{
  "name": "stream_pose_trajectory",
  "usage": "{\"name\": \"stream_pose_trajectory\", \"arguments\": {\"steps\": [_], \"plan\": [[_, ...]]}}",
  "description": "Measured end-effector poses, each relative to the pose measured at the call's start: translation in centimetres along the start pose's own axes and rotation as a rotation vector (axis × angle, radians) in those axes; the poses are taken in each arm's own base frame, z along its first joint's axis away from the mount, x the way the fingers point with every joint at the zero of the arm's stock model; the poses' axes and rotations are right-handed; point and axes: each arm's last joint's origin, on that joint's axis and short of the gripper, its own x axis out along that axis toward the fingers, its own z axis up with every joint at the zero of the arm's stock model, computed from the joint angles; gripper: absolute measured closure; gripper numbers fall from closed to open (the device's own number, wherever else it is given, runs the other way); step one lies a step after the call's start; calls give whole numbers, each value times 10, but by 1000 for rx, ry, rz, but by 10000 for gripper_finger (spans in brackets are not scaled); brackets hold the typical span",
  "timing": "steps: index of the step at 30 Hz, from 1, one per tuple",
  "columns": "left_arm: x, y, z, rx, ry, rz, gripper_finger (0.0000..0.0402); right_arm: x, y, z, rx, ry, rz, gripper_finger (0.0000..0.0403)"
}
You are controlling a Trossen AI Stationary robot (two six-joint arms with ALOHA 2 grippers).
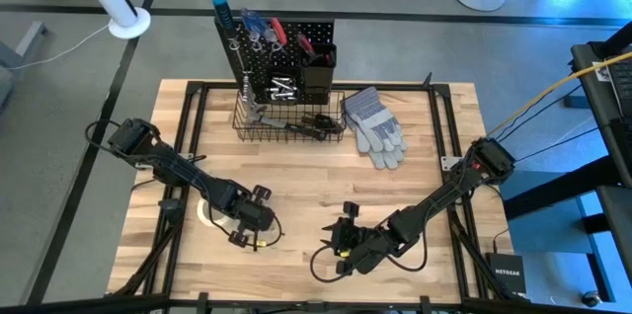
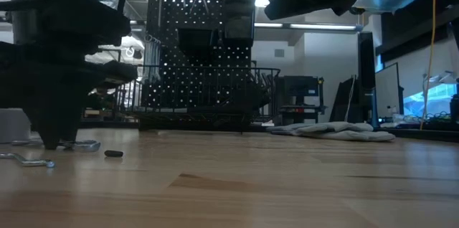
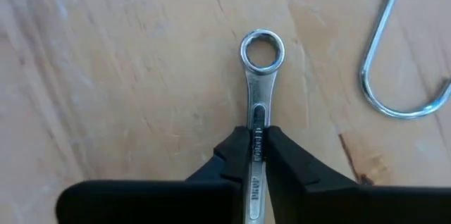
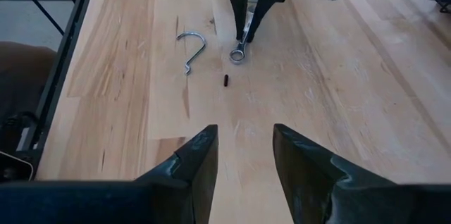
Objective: Hang tools onto peg board
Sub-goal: Hang the wrench on the peg board
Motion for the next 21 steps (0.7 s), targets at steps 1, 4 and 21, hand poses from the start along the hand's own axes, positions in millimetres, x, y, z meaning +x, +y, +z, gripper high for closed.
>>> {"name": "stream_pose_trajectory", "arguments": {"steps": [1,4,21], "plan": [[-2,-1,1,4,0,13,379,0,0,0,-2,2,-1,260],[-9,-2,7,19,19,93,384,0,0,-1,-4,5,-2,260],[-82,-4,6,-19,49,713,381,0,-2,-3,-9,31,-11,260]]}}
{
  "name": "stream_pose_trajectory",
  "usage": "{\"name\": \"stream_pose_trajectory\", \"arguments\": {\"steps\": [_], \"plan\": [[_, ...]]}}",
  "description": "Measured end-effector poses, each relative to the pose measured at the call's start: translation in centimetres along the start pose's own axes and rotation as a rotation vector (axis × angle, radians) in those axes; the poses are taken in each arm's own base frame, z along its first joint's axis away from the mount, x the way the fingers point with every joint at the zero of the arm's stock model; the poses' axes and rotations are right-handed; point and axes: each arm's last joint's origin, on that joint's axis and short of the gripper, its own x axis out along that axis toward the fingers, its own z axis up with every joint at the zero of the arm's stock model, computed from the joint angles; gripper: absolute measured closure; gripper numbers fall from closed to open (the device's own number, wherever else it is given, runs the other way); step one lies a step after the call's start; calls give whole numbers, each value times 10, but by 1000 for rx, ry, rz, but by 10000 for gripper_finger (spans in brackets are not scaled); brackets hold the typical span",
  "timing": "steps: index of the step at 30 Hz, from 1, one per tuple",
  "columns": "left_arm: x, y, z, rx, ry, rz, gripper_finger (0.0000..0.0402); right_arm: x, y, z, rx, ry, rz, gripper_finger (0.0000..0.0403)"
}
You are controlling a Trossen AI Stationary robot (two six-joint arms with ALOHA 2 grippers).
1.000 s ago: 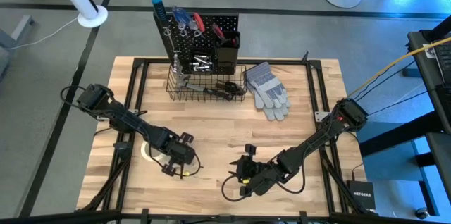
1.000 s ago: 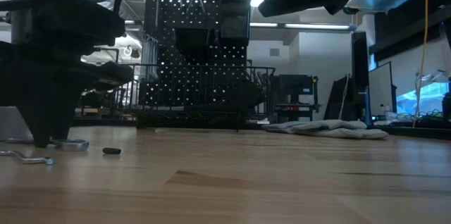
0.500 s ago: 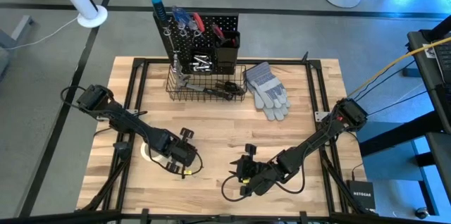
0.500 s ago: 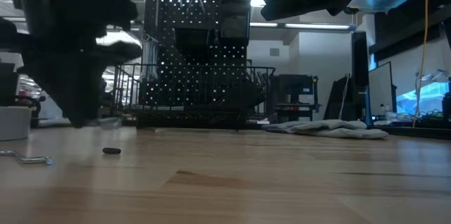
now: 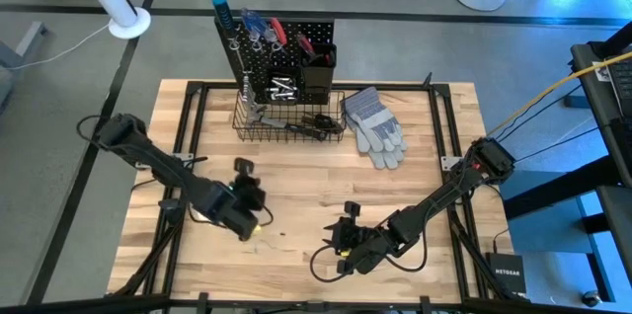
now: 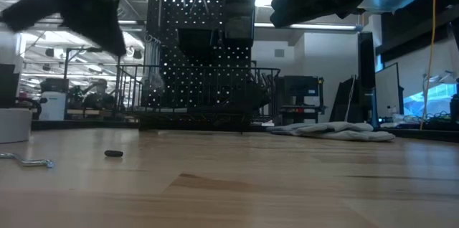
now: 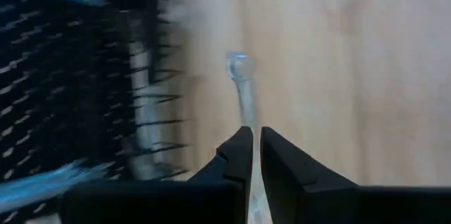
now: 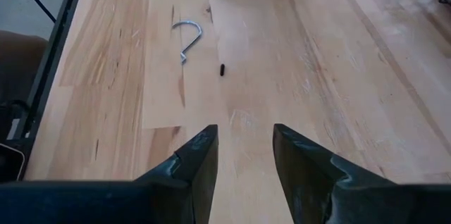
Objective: Hang tools onto peg board
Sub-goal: Hang the wrench on the peg board
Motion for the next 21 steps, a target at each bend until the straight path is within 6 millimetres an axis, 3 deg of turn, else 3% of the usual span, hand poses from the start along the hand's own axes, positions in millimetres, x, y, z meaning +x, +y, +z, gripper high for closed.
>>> {"name": "stream_pose_trajectory", "arguments": {"steps": [7,13,18,21], "plan": [[-38,53,-27,-187,-124,127,401,0,0,0,0,0,0,260],[-60,85,-43,-401,-248,63,389,0,0,0,0,-1,1,260],[-58,92,-42,-572,-264,-4,370,0,0,0,1,-2,1,260],[-42,88,-35,-637,-234,-116,336,0,0,0,2,-4,2,260]]}}
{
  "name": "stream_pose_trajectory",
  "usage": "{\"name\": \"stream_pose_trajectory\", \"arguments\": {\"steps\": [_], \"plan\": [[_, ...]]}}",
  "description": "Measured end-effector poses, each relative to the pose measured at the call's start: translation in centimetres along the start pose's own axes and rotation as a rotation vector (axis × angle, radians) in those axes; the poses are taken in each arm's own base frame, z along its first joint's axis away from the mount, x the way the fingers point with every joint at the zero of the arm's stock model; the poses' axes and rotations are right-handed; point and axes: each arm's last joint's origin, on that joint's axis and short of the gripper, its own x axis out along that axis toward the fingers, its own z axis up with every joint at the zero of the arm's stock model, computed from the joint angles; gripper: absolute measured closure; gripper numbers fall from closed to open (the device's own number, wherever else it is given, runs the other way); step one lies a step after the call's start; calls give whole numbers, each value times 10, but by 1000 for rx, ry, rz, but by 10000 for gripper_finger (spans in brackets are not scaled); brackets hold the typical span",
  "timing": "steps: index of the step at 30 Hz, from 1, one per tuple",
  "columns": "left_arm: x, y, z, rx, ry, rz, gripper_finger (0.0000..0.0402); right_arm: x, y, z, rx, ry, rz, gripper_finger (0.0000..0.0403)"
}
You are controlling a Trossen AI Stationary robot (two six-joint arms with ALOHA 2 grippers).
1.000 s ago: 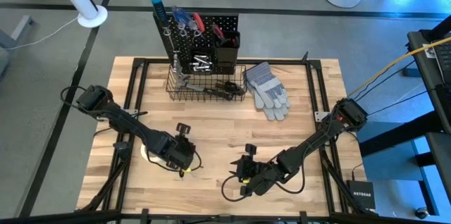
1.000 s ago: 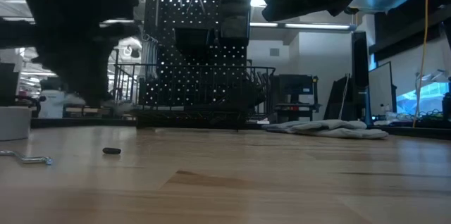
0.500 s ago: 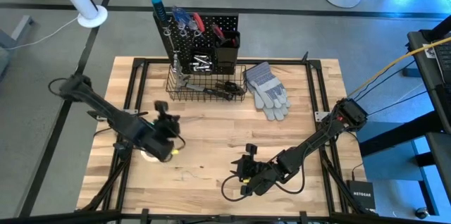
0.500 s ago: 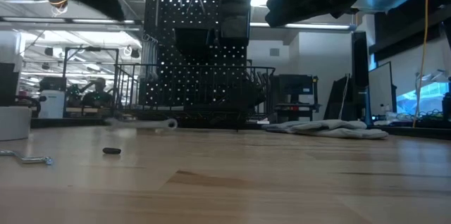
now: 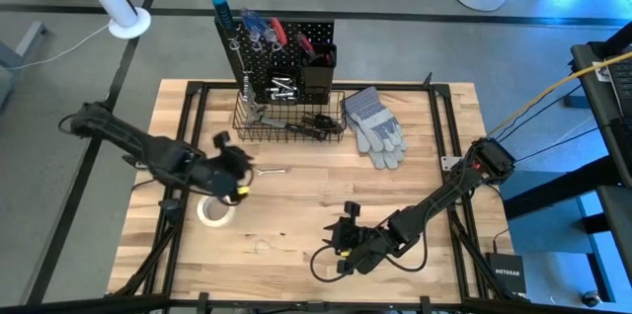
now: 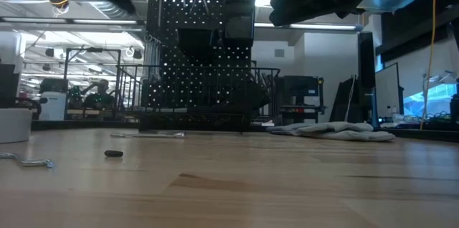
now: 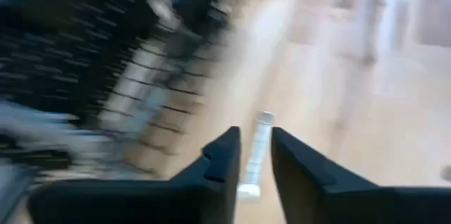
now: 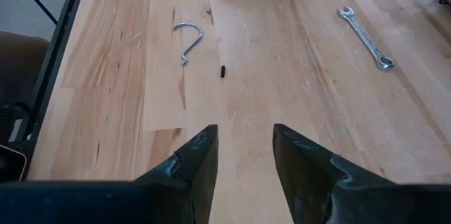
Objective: Hang tools onto peg board
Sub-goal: Hang the wrench on the peg board
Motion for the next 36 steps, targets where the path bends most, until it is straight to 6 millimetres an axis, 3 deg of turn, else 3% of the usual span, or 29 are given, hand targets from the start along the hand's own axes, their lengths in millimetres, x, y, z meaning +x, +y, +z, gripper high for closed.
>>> {"name": "stream_pose_trajectory", "arguments": {"steps": [6,10,14,29,36], "plan": [[63,-16,-16,-9,147,-238,258,0,0,0,0,-1,-1,260],[107,-17,-29,0,195,-219,235,0,0,0,-2,-2,-2,260],[137,-18,-35,33,216,-185,233,0,0,0,-4,-1,-2,260],[191,-7,-57,7,387,-169,258,0,0,0,-3,-2,-2,260],[202,-11,-66,15,452,-192,275,0,0,0,-3,-2,-2,260]]}}
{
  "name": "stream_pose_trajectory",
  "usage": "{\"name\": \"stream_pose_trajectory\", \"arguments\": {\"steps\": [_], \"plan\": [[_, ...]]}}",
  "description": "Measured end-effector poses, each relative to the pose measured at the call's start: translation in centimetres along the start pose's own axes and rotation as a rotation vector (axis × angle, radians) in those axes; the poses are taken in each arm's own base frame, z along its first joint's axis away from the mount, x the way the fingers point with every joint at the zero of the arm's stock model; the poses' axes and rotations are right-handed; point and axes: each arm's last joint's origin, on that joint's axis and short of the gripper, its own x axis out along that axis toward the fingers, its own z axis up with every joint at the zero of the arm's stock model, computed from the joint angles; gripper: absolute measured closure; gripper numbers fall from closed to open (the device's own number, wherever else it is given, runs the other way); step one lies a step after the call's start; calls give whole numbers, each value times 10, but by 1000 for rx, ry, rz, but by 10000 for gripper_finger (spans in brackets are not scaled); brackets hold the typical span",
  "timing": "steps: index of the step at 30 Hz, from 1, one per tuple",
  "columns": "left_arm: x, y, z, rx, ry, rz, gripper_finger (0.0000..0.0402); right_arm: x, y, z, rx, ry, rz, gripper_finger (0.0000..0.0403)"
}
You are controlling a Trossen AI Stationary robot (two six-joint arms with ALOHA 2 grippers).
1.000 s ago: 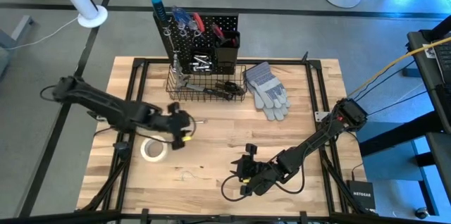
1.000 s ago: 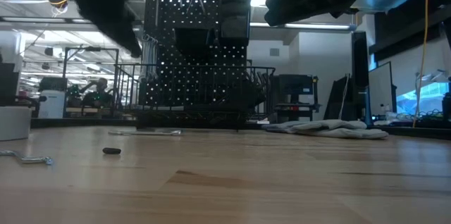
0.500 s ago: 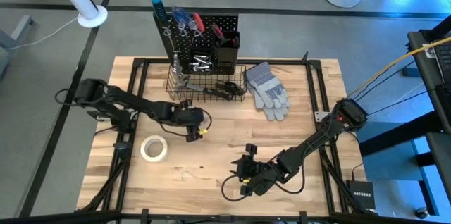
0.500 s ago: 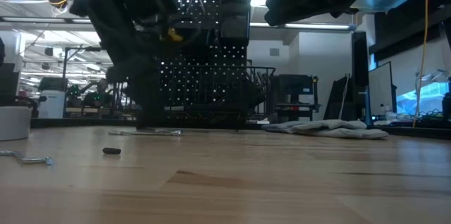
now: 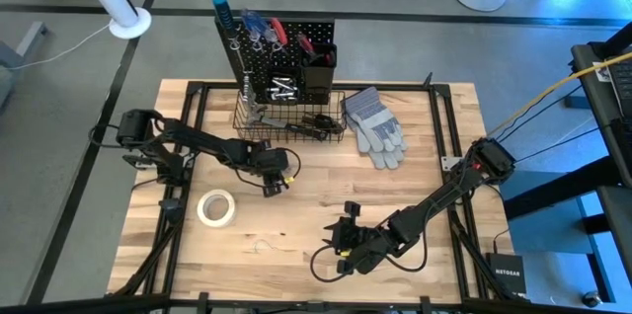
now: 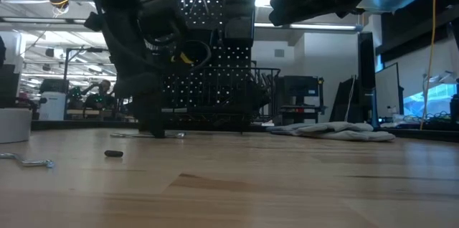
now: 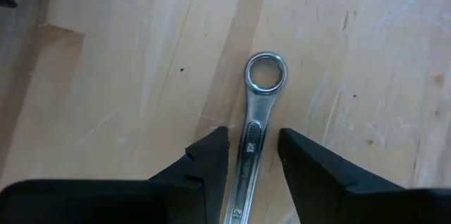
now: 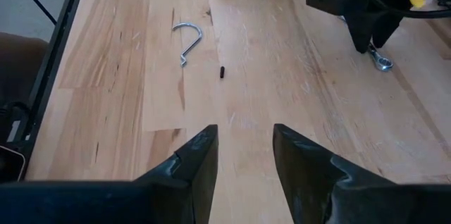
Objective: Hang tools onto peg board
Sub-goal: Hang the wrench on the peg board
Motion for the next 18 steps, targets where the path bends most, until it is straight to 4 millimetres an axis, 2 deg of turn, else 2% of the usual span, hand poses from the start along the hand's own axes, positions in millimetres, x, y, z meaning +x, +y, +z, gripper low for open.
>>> {"name": "stream_pose_trajectory", "arguments": {"steps": [13,18], "plan": [[-1,-12,-4,97,8,-16,380,0,0,0,0,0,0,260],[-3,-22,-7,130,-6,2,392,0,0,0,0,0,0,260]]}}
